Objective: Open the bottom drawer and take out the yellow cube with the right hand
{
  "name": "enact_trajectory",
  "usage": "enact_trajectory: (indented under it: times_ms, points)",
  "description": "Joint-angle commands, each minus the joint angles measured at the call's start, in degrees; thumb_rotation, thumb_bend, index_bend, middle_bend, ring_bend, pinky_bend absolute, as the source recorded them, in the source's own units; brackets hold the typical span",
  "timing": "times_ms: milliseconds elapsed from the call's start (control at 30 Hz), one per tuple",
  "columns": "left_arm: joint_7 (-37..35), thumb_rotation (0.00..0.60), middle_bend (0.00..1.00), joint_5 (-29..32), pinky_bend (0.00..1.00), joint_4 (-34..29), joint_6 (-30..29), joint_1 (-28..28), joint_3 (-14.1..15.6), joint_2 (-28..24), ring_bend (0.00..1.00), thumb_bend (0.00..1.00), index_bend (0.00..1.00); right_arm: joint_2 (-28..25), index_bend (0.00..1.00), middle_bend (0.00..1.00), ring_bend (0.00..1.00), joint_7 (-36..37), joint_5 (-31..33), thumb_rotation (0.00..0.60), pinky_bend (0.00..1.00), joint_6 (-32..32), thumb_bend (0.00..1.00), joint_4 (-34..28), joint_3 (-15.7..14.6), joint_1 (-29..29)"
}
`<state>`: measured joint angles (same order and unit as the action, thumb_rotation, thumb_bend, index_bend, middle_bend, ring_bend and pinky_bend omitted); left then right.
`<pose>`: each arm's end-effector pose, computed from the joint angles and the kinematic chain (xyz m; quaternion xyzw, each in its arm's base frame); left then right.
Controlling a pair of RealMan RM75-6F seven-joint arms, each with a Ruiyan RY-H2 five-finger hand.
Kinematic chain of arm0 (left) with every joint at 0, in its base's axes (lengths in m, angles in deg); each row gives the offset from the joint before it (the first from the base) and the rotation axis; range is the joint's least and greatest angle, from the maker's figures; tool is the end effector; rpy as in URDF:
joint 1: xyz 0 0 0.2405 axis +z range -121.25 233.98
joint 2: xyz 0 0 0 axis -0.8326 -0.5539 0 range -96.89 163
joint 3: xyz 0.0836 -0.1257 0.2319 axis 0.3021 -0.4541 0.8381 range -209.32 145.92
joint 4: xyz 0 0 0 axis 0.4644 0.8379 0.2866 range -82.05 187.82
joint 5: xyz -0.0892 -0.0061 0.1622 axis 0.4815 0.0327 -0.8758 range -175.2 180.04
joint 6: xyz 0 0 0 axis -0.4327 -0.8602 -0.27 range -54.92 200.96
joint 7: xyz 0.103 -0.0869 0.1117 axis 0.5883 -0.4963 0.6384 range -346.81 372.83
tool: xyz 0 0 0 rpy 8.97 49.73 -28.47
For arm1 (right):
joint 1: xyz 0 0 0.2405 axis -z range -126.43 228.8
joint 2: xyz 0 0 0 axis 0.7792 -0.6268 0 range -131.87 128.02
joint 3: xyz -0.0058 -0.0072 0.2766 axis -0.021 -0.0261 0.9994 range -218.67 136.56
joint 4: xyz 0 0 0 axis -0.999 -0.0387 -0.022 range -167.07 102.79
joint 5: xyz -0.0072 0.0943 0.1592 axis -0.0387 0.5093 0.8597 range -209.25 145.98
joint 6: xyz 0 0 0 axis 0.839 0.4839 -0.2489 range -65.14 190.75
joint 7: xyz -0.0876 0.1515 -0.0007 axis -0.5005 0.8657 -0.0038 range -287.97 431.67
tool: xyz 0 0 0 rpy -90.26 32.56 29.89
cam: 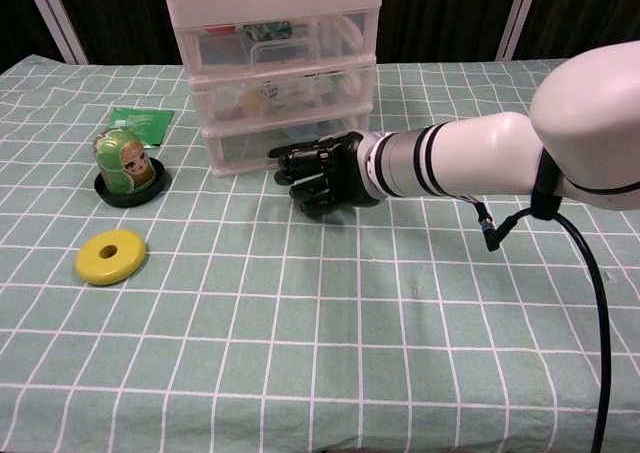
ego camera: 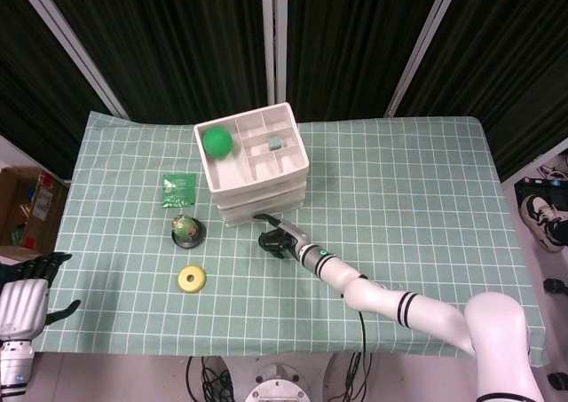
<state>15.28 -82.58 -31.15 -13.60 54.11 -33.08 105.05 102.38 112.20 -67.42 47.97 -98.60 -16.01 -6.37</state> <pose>-0.3479 0.1924 0.1577 -0.5876 -0.3908 -0.3581 0.6114 -0.0682 -0.3962 -0.1327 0.3436 -0.8804 0.3263 0.0197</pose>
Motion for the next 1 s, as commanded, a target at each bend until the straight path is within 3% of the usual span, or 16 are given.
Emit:
enact_trajectory:
  times_ms: [33, 767, 1000]
  points:
    - [-0.05, 0.6, 0.2, -0.01, 0.21, -0.03, 0.04, 0.01, 0.02, -0.03, 0.18, 0.12, 0.22, 0.13, 0.18, 0.75, 0.84, -0.3, 0.48, 0.6, 0.9, 0.0, 0.68, 0.25, -0.03, -0.15]
    - [-1.1, 0.6, 0.2, 0.04, 0.21, -0.38, 0.58, 0.0, 0.07, -0.2, 0.18, 0.12, 0.22, -3.42, 0.2, 0.75, 0.83, -4.23, 0.83, 0.6, 0.9, -1.9, 0.68, -8.47, -3.19, 2.63]
    - [-1.35, 0.6, 0.2, -0.08, 0.21, -0.66, 0.6, -0.07, 0.01, -0.56, 0.18, 0.12, 0.22, -8.43, 0.0, 0.72, 0.83, -7.0, -3.95, 0.6, 0.9, -3.06, 0.66, -16.43, -4.03, 6.38]
